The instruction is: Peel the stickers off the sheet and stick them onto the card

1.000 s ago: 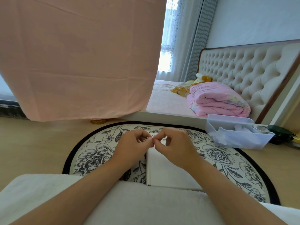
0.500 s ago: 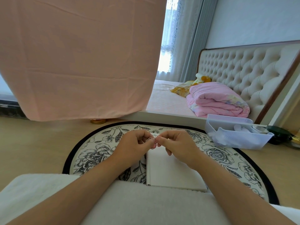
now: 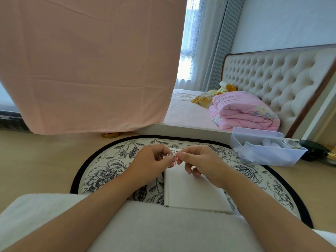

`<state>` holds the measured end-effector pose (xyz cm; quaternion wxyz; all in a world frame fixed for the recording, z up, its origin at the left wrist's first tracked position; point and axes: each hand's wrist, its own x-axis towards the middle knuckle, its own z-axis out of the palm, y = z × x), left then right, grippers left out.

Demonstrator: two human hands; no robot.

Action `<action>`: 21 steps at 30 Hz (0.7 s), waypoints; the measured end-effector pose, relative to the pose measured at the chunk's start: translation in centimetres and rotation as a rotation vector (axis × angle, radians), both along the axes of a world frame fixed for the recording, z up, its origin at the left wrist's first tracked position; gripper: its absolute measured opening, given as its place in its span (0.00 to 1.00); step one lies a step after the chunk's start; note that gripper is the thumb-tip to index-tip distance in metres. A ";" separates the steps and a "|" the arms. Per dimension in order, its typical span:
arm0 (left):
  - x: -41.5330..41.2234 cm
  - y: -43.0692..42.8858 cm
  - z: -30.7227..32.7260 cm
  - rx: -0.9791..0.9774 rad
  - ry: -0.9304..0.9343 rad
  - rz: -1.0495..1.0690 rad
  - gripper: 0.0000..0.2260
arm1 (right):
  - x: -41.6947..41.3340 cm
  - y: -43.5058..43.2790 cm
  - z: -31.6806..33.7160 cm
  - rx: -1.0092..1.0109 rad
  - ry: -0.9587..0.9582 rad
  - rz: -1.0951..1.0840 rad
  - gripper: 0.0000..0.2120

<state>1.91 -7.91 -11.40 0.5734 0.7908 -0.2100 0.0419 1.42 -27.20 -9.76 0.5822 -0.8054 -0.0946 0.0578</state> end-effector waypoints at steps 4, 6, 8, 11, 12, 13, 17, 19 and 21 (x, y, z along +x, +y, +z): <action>-0.1 -0.1 -0.1 0.001 0.001 -0.009 0.06 | -0.1 0.0 0.1 -0.025 -0.013 0.001 0.08; -0.1 -0.1 0.0 -0.001 0.009 -0.006 0.06 | 0.0 0.1 0.1 -0.076 -0.070 -0.020 0.07; -0.1 -0.1 0.0 0.002 0.014 -0.003 0.06 | 0.1 0.2 -0.1 -0.130 -0.127 -0.027 0.07; -0.1 0.0 0.1 -0.014 0.035 -0.011 0.07 | 0.1 0.3 0.0 -0.065 -0.083 0.007 0.08; -0.2 0.0 0.2 -0.021 0.043 -0.015 0.07 | 0.0 0.2 0.1 -0.032 -0.050 0.025 0.08; -0.2 0.0 0.3 -0.026 0.049 -0.018 0.07 | 0.0 0.0 0.2 -0.005 -0.019 0.043 0.09; -0.3 0.0 0.4 -0.022 0.042 -0.025 0.07 | -0.3 -0.1 0.3 0.015 0.021 0.081 0.08; -0.3 0.1 0.3 -0.011 0.036 -0.021 0.07 | -0.3 0.1 0.3 -0.005 0.008 0.082 0.08; -0.3 0.2 0.3 0.000 0.031 -0.014 0.07 | -0.3 0.1 0.4 -0.023 -0.004 0.082 0.08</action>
